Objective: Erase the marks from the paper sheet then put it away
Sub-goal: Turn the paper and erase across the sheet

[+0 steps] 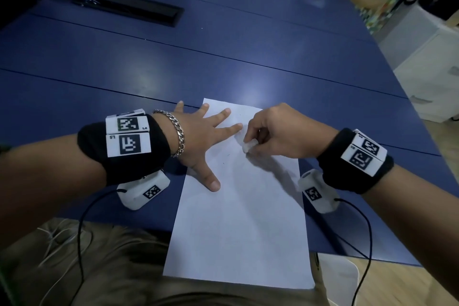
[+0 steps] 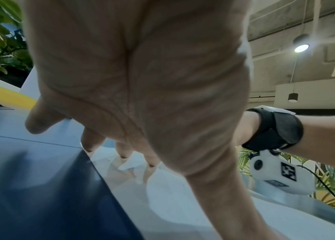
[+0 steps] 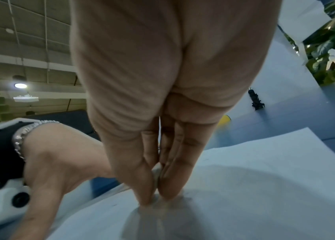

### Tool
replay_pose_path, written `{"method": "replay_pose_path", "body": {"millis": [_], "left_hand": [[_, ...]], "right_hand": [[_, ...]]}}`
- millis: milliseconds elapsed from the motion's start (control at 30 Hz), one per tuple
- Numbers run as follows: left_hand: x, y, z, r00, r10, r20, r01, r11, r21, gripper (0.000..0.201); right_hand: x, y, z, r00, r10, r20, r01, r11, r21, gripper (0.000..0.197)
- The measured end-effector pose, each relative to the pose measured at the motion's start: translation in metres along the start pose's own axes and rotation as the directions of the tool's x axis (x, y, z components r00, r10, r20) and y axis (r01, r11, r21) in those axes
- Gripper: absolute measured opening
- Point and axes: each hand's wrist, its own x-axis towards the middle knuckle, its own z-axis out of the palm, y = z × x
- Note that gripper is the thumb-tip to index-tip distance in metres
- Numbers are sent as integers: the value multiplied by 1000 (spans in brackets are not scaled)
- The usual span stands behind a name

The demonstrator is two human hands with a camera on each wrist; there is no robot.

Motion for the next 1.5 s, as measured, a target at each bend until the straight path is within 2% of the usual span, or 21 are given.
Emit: {"method": "replay_pose_path", "body": {"millis": [133, 267, 433, 600, 767, 933, 1067, 1133, 1267, 1300, 1433, 1500], "left_hand": [[-1, 0, -1, 1000, -6, 1, 6, 1000, 1, 148], [-3, 3, -3, 1000, -23, 11, 23, 1000, 12, 148], [-4, 4, -5, 999, -32, 24, 32, 999, -6, 147], [-4, 6, -5, 998, -51, 27, 51, 999, 0, 148], [-4, 5, -4, 999, -41, 14, 41, 999, 6, 148], [-3, 6, -3, 999, -42, 7, 43, 999, -5, 148], [-4, 6, -4, 999, -42, 3, 42, 999, 5, 147], [-5, 5, -4, 999, -40, -2, 40, 999, 1, 147], [-4, 5, -4, 999, -40, -1, 40, 999, 2, 147], [-5, 6, -4, 999, -40, 1, 40, 999, 5, 147], [-7, 5, -4, 999, -33, -1, 33, 999, -1, 146], [-8, 4, -6, 999, -32, 8, 32, 999, 3, 146]], "right_hand": [[2, 0, 1, 998, -10, -61, 6, 998, -57, 16], [-4, -8, 4, 995, -55, 81, 58, 998, -37, 16], [2, 1, -2, 998, -33, -46, 29, 996, -82, 19], [-8, -12, 8, 993, -101, 60, 105, 992, -64, 17], [-2, -2, 3, 996, -75, -51, 69, 993, -98, 16], [-13, -17, 13, 993, -114, 33, 117, 991, -70, 15], [-6, -1, 3, 998, -38, -48, 34, 996, -88, 16], [-6, -5, 6, 996, -55, -72, 47, 993, -108, 16], [-17, -24, 18, 994, -111, 20, 112, 993, -44, 12], [-17, -21, 16, 995, -98, 16, 99, 994, -36, 13], [-24, 11, -7, 984, 55, -167, -56, 998, 1, 17], [-31, 21, -9, 984, 93, -153, -98, 995, -20, 15]]}}
